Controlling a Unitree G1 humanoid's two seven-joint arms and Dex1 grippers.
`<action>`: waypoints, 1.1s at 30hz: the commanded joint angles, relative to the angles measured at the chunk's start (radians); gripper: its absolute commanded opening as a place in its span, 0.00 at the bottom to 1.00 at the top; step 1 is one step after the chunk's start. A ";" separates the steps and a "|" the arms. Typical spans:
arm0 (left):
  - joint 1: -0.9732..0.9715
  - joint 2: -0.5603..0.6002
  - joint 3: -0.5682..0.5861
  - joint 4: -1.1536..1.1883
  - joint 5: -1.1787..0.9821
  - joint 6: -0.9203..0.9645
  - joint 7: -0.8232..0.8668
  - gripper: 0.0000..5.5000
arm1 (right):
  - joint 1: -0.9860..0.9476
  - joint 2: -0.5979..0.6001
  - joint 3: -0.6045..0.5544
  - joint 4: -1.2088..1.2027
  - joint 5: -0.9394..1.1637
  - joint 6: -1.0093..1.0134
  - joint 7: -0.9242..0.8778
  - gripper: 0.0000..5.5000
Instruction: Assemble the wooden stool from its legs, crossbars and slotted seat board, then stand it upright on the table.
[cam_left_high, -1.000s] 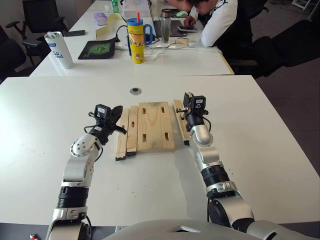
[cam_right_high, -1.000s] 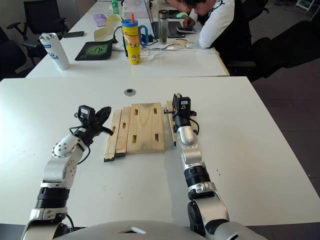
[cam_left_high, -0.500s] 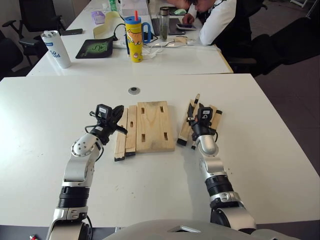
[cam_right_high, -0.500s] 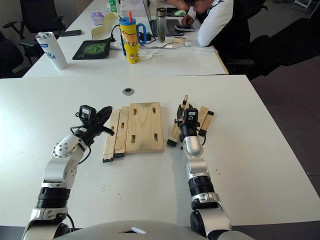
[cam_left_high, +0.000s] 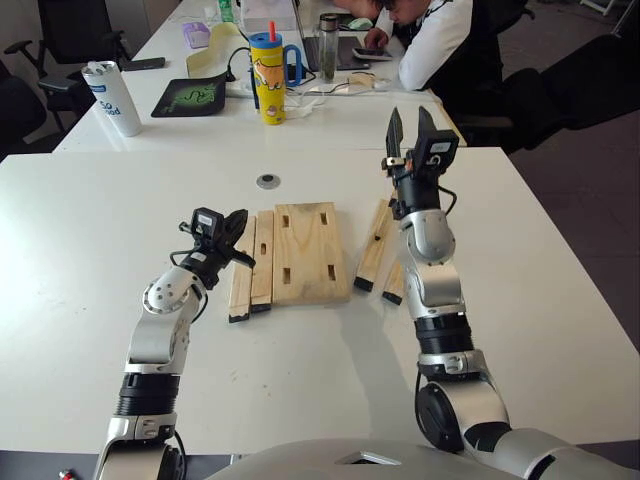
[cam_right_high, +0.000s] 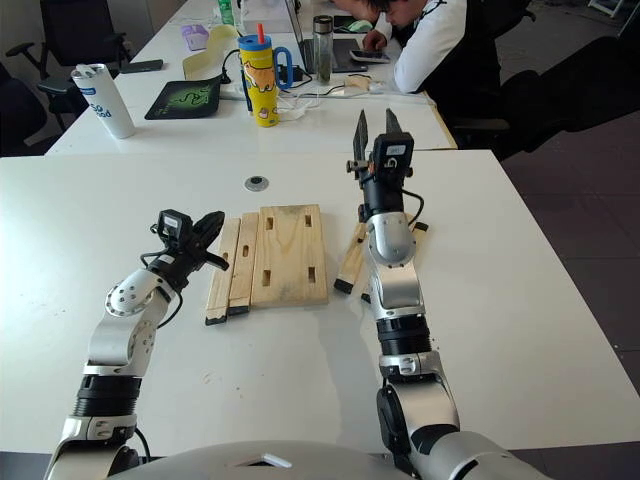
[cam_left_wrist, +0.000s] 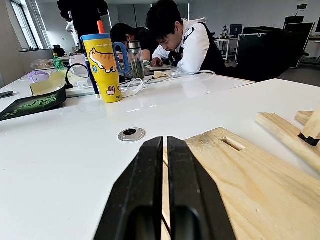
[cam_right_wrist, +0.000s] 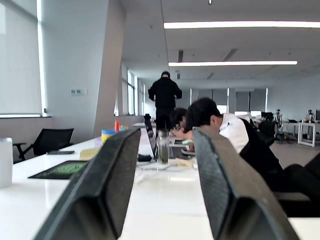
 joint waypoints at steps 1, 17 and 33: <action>-0.007 -0.005 -0.001 -0.006 0.008 -0.002 0.007 0.03 | -0.173 -0.058 -0.044 0.041 0.045 0.067 0.039 0.35; -0.014 -0.007 0.004 -0.017 0.004 0.005 0.006 0.03 | 0.030 -0.072 -0.034 0.408 0.080 0.235 0.138 0.35; 0.002 -0.012 -0.002 -0.016 0.008 0.000 0.005 0.03 | -0.085 -0.110 -0.139 0.068 0.106 -0.056 0.034 0.35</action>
